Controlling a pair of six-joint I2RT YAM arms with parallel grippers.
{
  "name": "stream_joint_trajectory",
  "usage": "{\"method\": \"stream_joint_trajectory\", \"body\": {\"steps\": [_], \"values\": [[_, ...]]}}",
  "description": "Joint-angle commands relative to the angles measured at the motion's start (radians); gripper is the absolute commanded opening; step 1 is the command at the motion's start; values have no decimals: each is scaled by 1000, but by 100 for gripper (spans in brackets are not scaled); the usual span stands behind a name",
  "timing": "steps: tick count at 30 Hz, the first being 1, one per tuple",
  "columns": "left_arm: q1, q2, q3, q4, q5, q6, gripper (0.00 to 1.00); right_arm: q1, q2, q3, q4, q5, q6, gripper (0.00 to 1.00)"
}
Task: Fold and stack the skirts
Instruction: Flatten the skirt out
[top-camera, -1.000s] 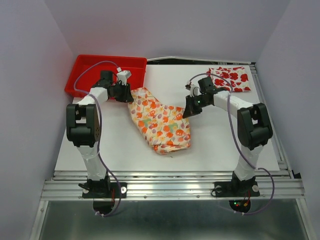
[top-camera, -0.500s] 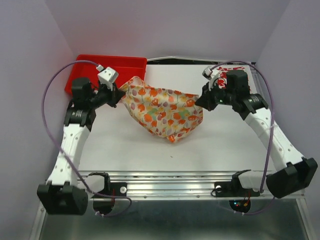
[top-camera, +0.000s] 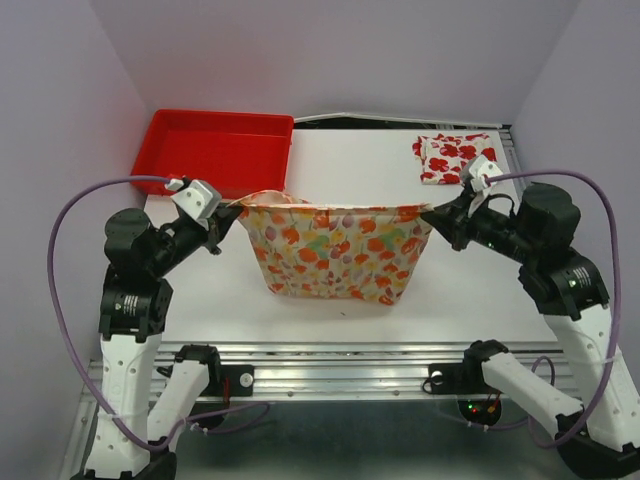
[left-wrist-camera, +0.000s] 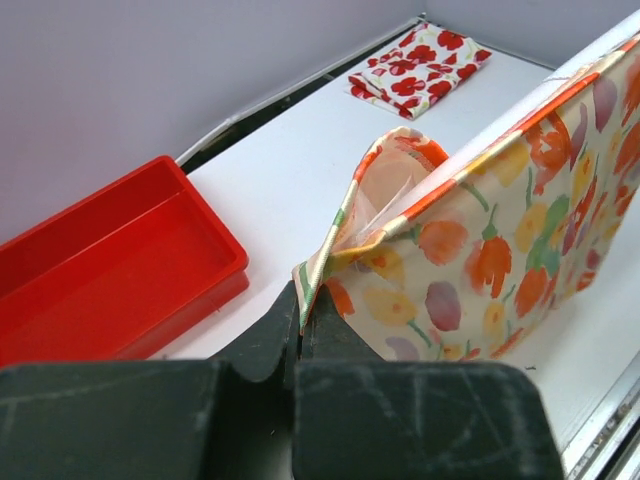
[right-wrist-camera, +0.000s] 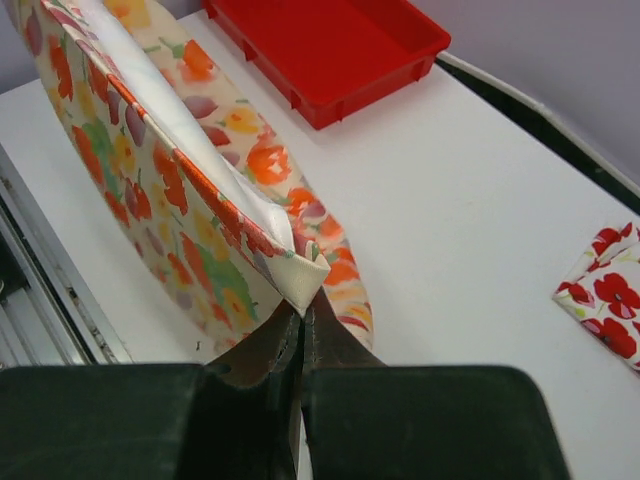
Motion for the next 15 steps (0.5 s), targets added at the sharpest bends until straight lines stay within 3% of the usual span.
{"method": "stream_joint_trajectory", "body": {"steps": [1, 4, 7, 8, 12, 15], "values": [[18, 13, -31, 32, -91, 61, 0, -16, -20, -67, 31, 196, -26, 1], [-8, 99, -54, 98, -106, 18, 0, -16, 34, -111, 60, 272, -29, 1], [-131, 208, -67, 162, -213, -13, 0, -16, 141, -144, 122, 374, -49, 1], [-219, 236, -77, 194, -256, -13, 0, -16, 199, -142, 153, 409, -57, 1], [-343, 412, -101, 302, -362, -40, 0, -16, 368, -113, 227, 467, -81, 1], [-357, 541, -48, 351, -407, -94, 0, -79, 476, -85, 277, 498, -88, 1]]}}
